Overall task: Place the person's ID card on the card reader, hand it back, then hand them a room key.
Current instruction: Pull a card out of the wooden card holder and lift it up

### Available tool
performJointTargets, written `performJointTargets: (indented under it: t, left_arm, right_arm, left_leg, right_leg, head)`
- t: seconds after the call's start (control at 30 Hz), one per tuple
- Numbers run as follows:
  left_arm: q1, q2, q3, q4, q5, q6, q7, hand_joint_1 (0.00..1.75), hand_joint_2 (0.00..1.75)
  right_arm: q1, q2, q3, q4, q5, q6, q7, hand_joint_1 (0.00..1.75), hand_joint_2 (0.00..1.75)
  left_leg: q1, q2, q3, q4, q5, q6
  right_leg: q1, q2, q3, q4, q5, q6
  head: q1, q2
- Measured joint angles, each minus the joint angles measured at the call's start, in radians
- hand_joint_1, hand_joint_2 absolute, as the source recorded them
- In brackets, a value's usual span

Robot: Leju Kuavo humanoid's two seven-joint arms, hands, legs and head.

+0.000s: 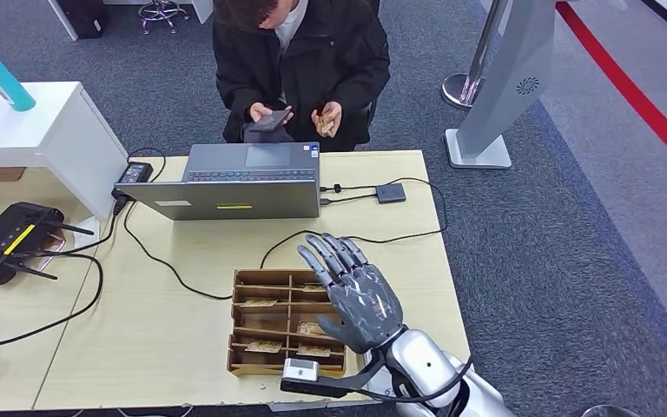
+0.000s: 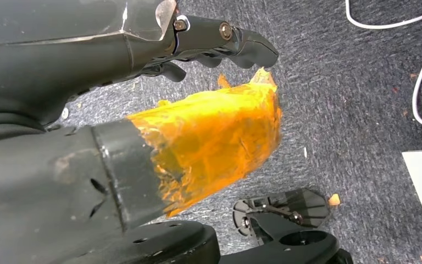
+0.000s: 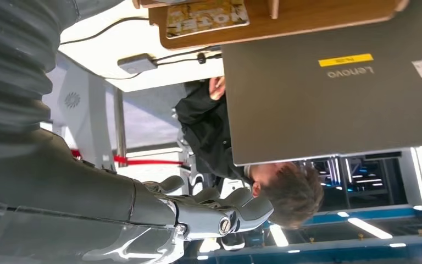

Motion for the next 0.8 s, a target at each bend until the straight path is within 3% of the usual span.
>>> performJointTargets:
  t: [0.8]
  left_arm:
    - [0.002, -0.004, -0.001, -0.017, -0.005, -0.010, 0.009, 0.00, 0.00]
  right_arm:
    - [-0.036, 0.000, 0.028, 0.065, 0.089, 0.041, 0.036, 0.00, 1.75]
  left_leg:
    - [0.000, 0.000, 0.000, 0.000, 0.000, 0.000]
  right_leg:
    - [0.000, 0.000, 0.000, 0.000, 0.000, 0.000]
  head:
    - [0.000, 0.000]
